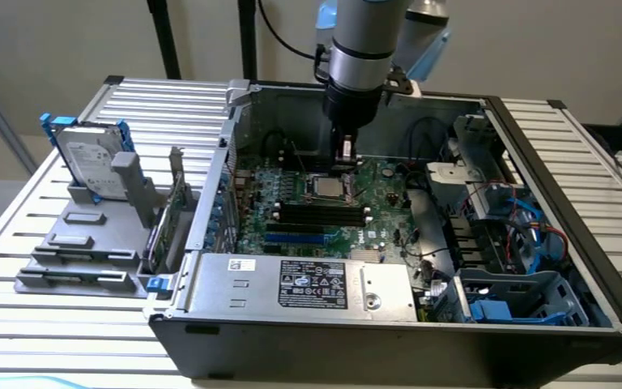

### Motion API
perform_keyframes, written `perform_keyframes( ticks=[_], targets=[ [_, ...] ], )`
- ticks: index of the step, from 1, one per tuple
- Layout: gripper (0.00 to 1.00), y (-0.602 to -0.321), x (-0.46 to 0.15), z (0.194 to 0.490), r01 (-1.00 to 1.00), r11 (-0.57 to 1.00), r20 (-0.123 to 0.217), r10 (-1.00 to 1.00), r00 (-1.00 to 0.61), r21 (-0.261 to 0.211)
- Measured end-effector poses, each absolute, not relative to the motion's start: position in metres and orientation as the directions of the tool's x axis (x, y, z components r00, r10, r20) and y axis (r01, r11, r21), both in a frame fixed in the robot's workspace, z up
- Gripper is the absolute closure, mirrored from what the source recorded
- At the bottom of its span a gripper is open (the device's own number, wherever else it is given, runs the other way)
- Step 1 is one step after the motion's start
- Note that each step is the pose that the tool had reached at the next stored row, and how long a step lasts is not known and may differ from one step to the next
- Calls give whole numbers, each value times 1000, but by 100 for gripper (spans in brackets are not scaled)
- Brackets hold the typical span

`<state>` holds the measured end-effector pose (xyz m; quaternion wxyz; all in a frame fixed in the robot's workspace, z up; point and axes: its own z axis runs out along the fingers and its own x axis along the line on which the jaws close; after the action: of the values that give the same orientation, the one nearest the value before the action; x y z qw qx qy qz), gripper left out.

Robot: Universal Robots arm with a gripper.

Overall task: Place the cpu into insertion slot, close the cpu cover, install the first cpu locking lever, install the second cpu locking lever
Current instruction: 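Close the cpu cover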

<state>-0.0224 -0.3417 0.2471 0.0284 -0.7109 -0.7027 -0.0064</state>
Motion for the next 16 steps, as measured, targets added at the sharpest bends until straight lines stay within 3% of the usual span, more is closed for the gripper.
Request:
perform_keyframes(
  ticks=[16],
  targets=[
    [89,-340,49,273,999,-11,49,999,12,-35]
  ],
)
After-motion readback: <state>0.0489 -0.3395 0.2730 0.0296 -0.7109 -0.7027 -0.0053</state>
